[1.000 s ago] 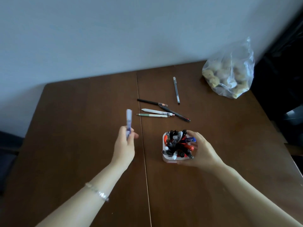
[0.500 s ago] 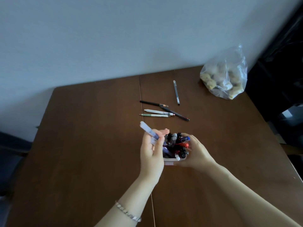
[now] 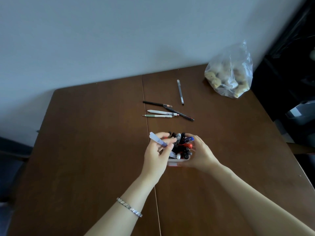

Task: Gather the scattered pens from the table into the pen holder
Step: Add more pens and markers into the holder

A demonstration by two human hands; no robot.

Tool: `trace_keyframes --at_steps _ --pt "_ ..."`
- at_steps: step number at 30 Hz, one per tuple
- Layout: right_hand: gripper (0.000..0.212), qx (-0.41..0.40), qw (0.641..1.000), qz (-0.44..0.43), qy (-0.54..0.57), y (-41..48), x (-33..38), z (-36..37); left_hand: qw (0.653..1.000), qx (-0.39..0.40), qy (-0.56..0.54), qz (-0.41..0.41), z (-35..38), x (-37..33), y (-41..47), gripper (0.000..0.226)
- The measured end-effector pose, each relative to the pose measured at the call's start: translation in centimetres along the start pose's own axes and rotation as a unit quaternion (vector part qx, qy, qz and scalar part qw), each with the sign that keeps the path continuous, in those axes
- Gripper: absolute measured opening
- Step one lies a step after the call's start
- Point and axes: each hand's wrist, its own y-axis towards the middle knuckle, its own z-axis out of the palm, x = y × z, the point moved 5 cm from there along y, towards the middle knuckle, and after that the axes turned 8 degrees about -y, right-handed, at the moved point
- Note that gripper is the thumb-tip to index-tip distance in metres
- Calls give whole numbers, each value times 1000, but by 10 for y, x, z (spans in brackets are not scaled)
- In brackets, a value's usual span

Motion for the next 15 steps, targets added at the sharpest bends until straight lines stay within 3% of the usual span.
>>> trace_keyframes --at_steps 4,7,9,12,15 --pt "88 1 1000 7 -2 -1 2 0 992 -66 -26 101 -11 -20 -2 48" --pt "86 4 1000 9 0 0 2 -1 987 -52 77 135 -13 -20 5 34" --pt "91 6 1000 9 -10 0 1 -1 979 -7 163 120 -6 -7 7 31" --pt "93 5 1000 3 -17 0 0 0 963 99 230 102 14 16 -3 42" --pt "89 -2 1000 -16 -4 2 -1 1 936 153 300 103 25 24 -13 55"
